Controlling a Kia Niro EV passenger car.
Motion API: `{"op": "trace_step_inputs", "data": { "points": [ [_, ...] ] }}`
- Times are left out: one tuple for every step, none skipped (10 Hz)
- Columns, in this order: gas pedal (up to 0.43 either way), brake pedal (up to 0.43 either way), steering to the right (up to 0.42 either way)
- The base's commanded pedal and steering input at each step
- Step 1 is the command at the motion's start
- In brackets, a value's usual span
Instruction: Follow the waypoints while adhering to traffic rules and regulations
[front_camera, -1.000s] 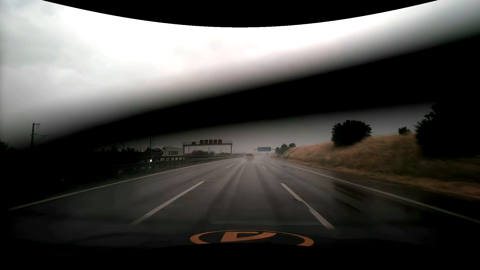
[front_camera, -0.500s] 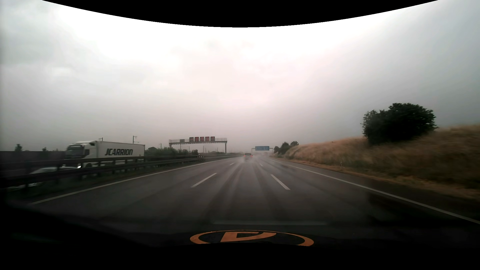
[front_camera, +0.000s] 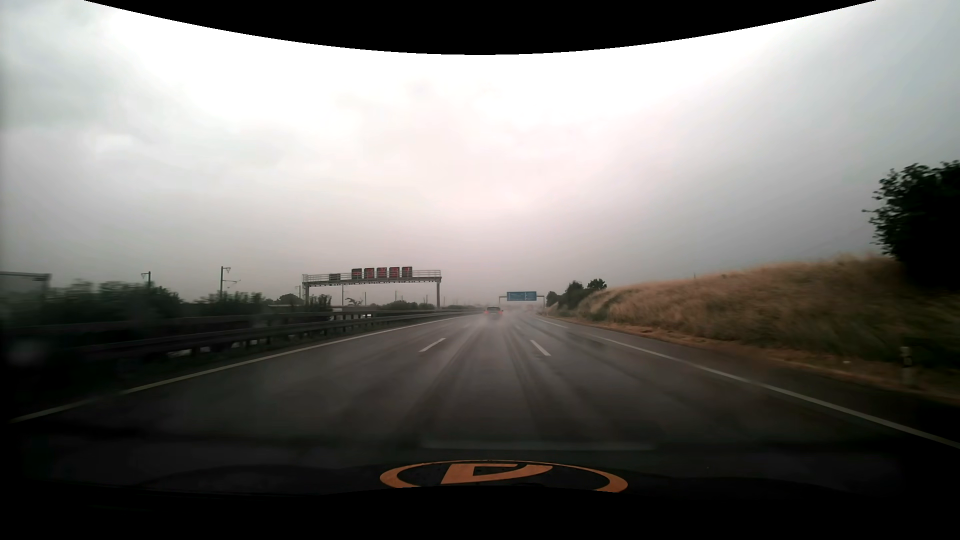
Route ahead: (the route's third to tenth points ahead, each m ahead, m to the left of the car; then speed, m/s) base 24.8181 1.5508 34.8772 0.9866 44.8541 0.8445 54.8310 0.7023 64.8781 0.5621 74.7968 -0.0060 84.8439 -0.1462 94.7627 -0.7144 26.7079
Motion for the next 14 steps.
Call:
{"op": "trace_step_inputs", "data": {
  "points": [
    [0.189,0.000,0.002],
    [0.189,0.000,0.002],
    [0.189,0.000,0.001],
    [0.189,0.000,0.001],
    [0.189,0.000,0.001],
    [0.197,0.000,0.001],
    [0.197,0.000,0.001],
    [0.197,0.000,0.001],
    [0.197,0.000,0.001],
    [0.197,0.000,0.001],
    [0.209,0.000,0.001],
    [0.220,0.000,0.001],
    [0.220,0.000,0.001],
    [0.220,0.000,0.000]
  ]
}}
